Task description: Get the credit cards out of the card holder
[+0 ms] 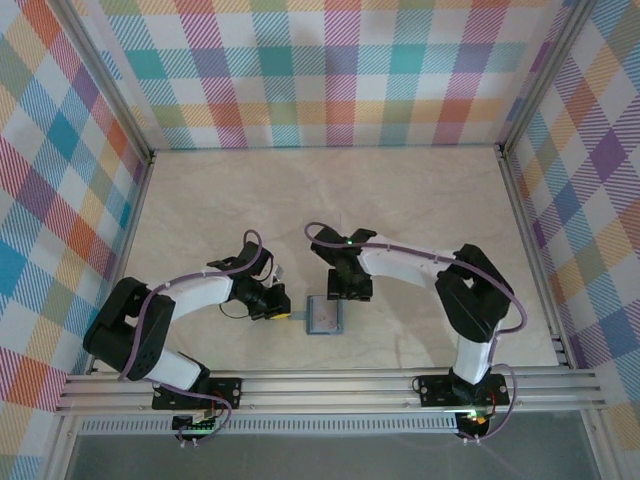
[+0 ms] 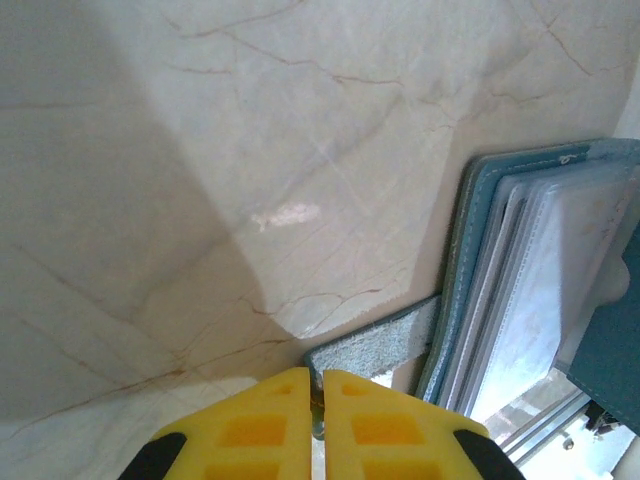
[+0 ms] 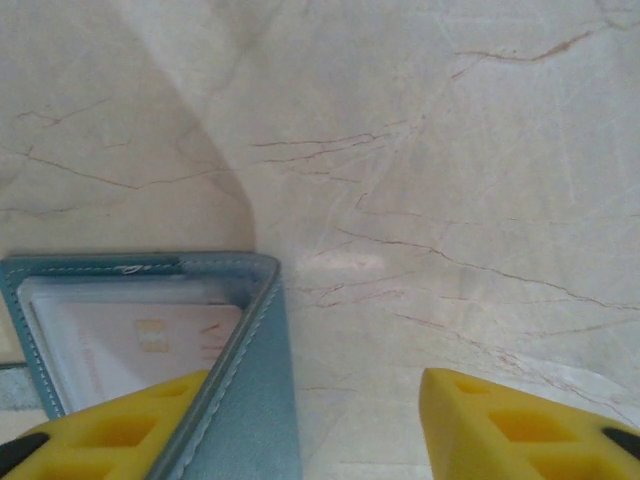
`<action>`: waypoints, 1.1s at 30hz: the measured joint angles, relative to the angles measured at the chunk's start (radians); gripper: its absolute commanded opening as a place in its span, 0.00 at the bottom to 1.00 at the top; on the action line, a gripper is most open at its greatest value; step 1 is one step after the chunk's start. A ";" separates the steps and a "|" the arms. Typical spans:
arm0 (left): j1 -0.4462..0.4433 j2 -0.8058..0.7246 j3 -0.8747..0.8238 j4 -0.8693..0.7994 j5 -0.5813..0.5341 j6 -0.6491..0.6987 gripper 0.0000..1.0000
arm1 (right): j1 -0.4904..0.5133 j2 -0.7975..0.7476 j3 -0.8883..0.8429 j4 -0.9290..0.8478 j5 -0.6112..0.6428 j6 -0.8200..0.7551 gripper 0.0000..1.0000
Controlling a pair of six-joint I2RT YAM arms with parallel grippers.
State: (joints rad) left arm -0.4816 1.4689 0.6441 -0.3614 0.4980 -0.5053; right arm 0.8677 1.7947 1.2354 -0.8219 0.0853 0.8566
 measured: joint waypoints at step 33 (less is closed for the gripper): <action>-0.143 0.031 0.291 -0.175 -0.172 -0.033 0.27 | -0.169 -0.085 -0.195 0.379 -0.177 -0.132 0.10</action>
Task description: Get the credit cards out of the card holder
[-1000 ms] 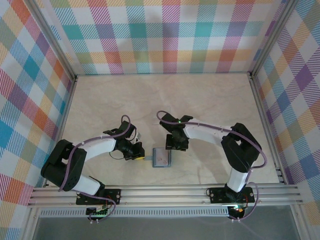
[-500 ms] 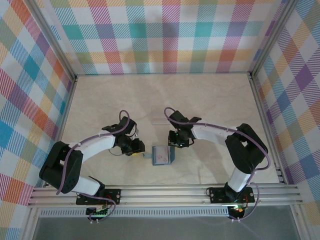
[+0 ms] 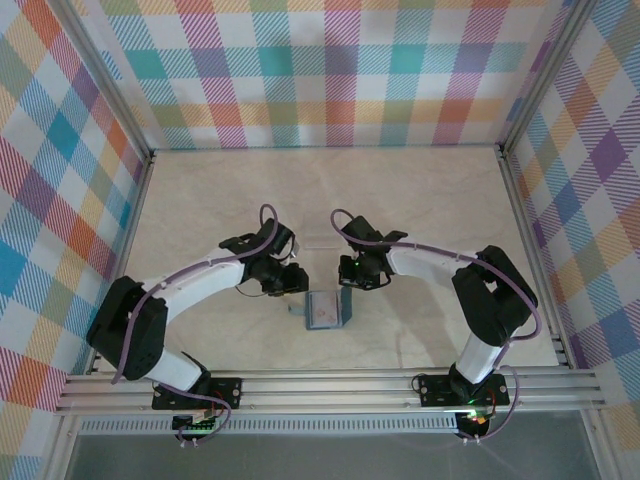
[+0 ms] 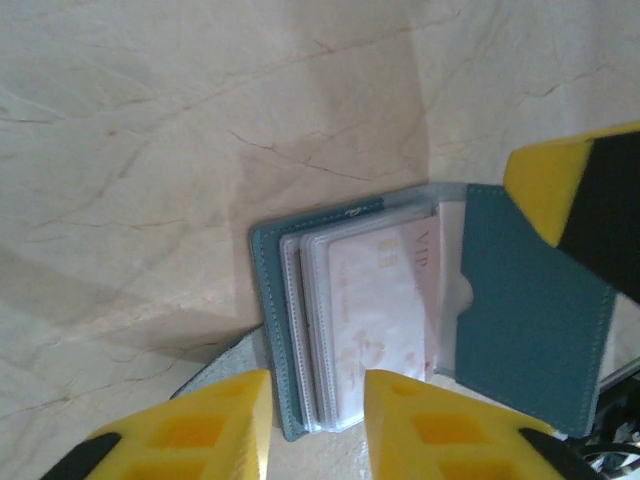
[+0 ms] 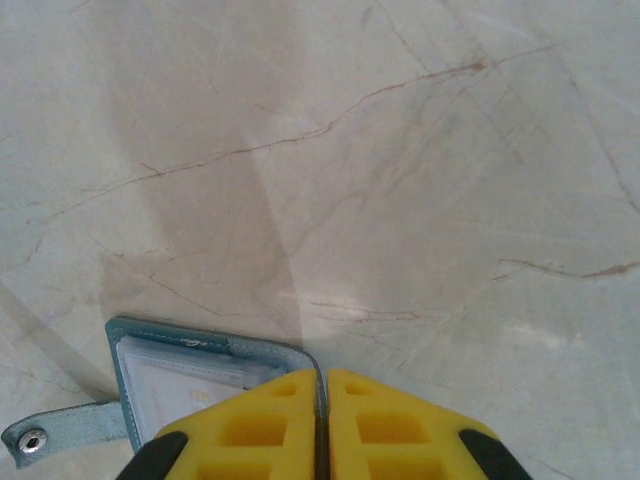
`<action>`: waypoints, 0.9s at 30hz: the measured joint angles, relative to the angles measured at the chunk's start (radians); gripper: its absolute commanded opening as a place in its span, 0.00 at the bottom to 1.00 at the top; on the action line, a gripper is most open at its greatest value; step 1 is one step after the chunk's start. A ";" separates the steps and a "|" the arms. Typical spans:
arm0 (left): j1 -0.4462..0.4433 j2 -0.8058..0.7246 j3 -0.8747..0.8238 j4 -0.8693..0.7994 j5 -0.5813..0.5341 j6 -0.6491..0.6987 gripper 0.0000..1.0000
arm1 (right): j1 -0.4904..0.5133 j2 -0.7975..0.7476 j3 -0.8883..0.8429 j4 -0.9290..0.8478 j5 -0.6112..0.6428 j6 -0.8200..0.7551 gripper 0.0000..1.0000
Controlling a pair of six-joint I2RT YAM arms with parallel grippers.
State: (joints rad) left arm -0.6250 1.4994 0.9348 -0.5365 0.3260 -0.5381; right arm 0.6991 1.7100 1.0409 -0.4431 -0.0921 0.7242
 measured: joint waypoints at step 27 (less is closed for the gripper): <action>-0.035 0.158 0.065 0.016 -0.051 -0.030 0.19 | -0.047 0.021 -0.007 0.112 -0.026 -0.020 0.14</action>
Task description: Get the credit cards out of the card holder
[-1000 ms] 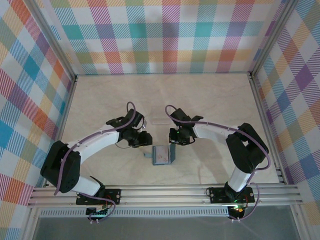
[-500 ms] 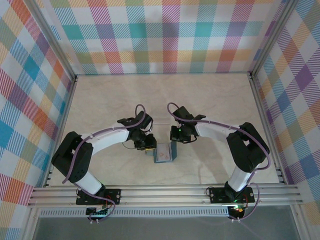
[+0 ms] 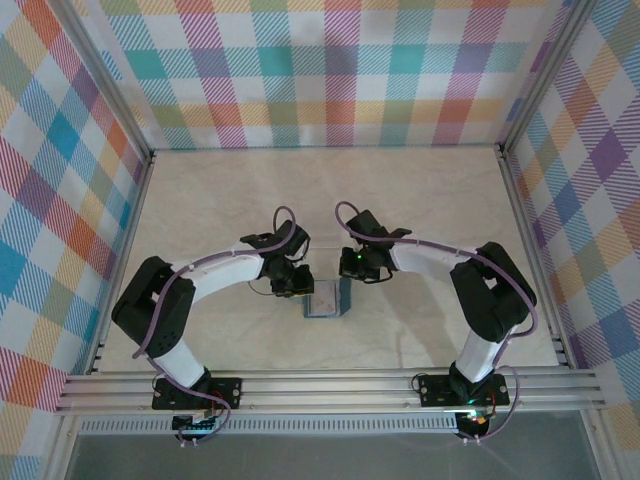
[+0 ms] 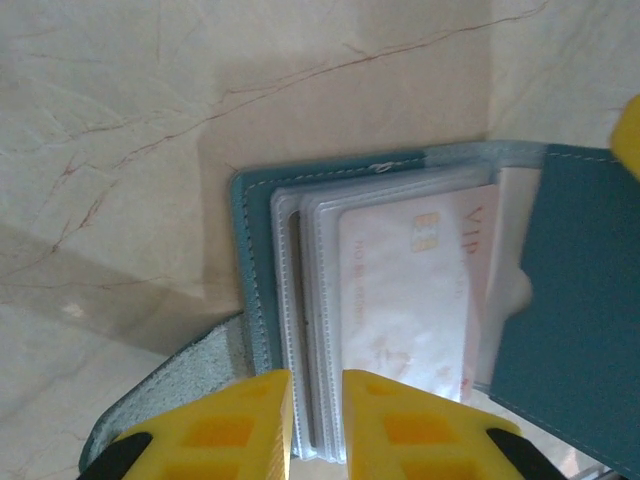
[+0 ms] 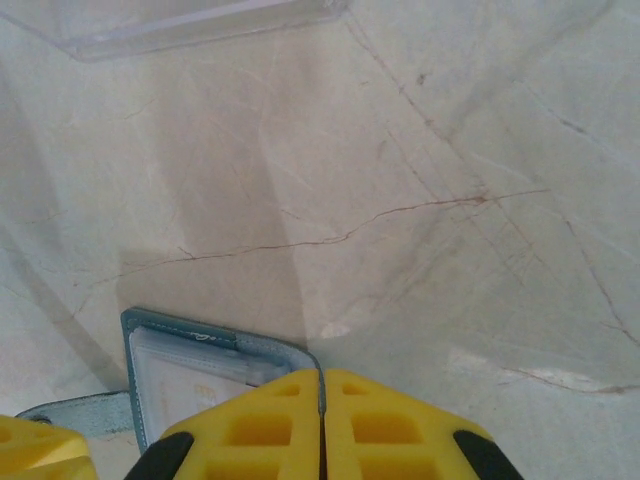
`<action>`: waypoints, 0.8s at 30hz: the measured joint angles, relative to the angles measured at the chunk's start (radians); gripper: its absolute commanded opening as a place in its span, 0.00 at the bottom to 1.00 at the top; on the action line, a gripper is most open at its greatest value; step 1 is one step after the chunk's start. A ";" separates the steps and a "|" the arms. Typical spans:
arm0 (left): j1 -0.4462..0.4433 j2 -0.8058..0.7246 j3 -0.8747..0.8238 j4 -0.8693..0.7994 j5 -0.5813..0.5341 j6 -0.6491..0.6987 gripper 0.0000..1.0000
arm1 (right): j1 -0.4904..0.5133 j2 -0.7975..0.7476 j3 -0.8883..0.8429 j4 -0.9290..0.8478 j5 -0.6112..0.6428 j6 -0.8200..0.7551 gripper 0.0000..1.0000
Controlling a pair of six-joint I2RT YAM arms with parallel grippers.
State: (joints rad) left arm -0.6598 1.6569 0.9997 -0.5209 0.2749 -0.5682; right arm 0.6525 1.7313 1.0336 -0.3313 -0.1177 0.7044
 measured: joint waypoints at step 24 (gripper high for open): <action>0.048 0.021 -0.015 0.029 -0.023 -0.011 0.16 | 0.005 -0.068 -0.043 -0.240 0.164 -0.008 0.73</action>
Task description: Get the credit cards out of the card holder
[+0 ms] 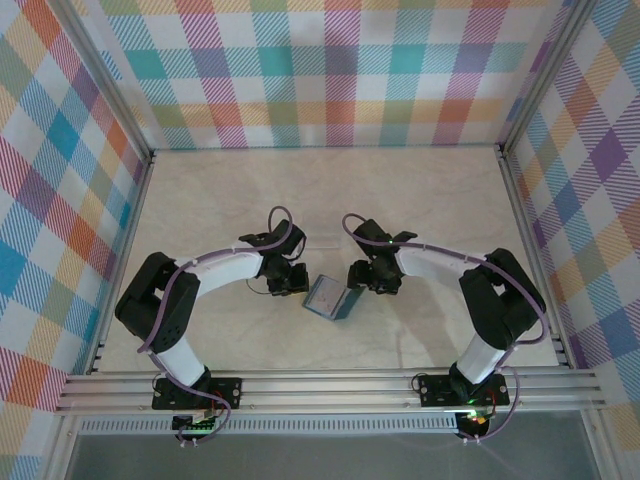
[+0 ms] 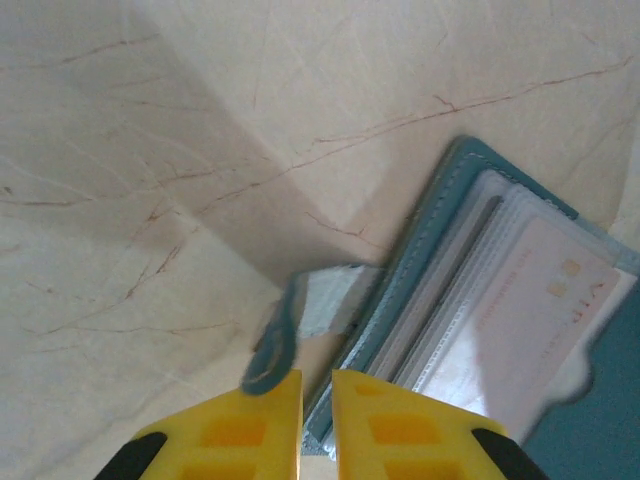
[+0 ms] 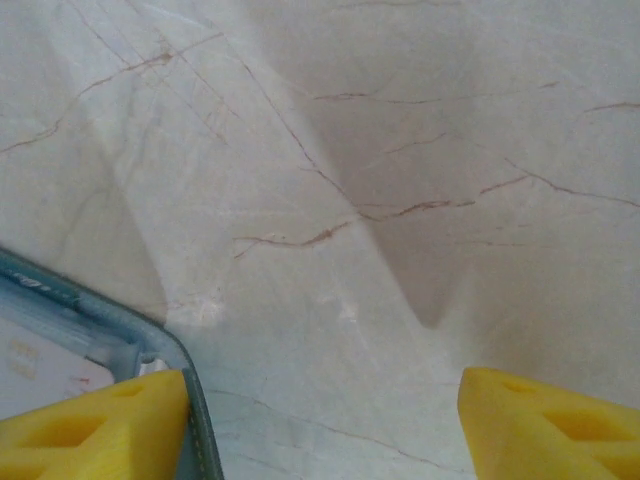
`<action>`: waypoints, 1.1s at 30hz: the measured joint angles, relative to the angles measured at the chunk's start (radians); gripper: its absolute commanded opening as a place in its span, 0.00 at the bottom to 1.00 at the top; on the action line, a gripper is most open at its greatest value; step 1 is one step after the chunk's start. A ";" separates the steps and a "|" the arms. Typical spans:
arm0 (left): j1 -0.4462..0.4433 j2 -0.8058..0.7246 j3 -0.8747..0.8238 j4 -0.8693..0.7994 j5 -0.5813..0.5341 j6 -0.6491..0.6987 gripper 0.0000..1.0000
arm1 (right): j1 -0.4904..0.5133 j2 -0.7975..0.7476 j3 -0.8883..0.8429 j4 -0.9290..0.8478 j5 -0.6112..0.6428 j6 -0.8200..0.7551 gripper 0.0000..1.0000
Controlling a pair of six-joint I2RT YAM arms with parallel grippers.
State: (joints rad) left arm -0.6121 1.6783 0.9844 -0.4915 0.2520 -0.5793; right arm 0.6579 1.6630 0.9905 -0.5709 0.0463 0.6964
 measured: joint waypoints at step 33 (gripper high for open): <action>0.003 -0.008 0.000 -0.005 0.015 -0.004 0.16 | 0.009 0.065 0.163 -0.025 -0.269 -0.061 0.03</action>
State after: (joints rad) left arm -0.6094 1.6707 0.9844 -0.4961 0.2668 -0.5831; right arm 0.6670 1.7279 1.1534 -0.5961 -0.2226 0.6353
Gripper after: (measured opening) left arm 0.161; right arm 0.089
